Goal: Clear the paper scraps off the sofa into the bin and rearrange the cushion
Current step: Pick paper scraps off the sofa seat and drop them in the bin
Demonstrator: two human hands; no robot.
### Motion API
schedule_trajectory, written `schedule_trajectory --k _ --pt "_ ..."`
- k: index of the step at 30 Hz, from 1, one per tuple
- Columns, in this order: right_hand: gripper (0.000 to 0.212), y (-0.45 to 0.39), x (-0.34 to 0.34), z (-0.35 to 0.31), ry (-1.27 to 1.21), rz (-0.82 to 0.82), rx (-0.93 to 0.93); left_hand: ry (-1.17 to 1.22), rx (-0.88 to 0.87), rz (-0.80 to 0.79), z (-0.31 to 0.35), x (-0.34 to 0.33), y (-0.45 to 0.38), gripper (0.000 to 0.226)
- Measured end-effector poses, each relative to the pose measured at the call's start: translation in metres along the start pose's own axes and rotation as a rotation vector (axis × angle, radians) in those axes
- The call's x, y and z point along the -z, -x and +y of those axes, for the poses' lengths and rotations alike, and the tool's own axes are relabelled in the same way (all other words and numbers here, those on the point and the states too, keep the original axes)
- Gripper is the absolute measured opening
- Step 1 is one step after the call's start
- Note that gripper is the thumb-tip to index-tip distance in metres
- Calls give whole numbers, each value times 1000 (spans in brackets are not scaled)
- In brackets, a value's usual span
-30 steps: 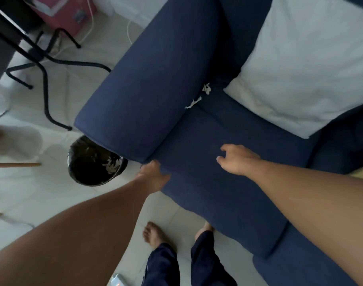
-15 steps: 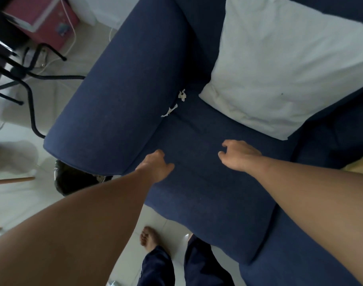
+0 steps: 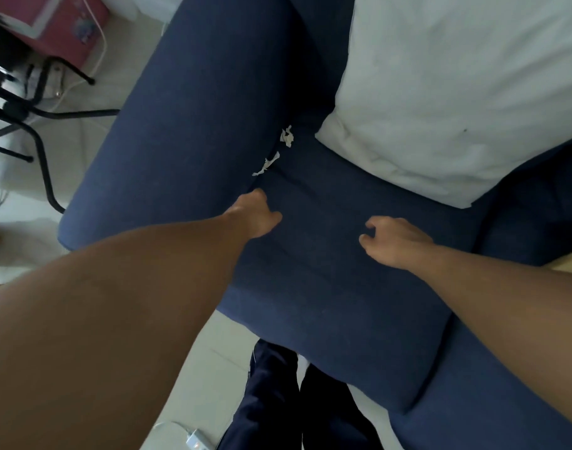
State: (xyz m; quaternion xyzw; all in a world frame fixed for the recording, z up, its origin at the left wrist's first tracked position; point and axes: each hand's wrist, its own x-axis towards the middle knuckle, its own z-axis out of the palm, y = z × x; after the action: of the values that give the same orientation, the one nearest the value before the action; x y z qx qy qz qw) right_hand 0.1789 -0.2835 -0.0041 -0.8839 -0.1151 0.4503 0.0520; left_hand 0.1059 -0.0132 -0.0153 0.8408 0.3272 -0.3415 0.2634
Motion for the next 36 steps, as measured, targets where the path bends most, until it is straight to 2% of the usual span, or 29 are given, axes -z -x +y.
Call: schedule_trajectory --k 9,15,19,21,24,27,33,36 --pt "50 -24 7 33 -57 114 -127 -88 -51 55 36 19 -75 64" --pt "43 -43 11 23 -60 211 -137 -114 -46 117 44 13 -114 62" --pt "38 -60 12 1 -109 267 -68 -142 -16 -2 40 9 -128 71" --pt "35 -68 13 -13 -144 287 -35 -148 -4 -22 36 5 -129 68" --pt "31 -82 14 -34 -165 328 -1 -140 -40 115 25 -4 -121 45" --pt "30 -98 19 -62 -169 370 42 -37 -63 217 11 -16 -109 30" --pt "29 -153 39 -141 -160 459 194 108 -69 222 -12 -25 -77 30" --pt "39 -180 53 -174 -97 355 208 181 -91 192 -22 -22 -71 21"
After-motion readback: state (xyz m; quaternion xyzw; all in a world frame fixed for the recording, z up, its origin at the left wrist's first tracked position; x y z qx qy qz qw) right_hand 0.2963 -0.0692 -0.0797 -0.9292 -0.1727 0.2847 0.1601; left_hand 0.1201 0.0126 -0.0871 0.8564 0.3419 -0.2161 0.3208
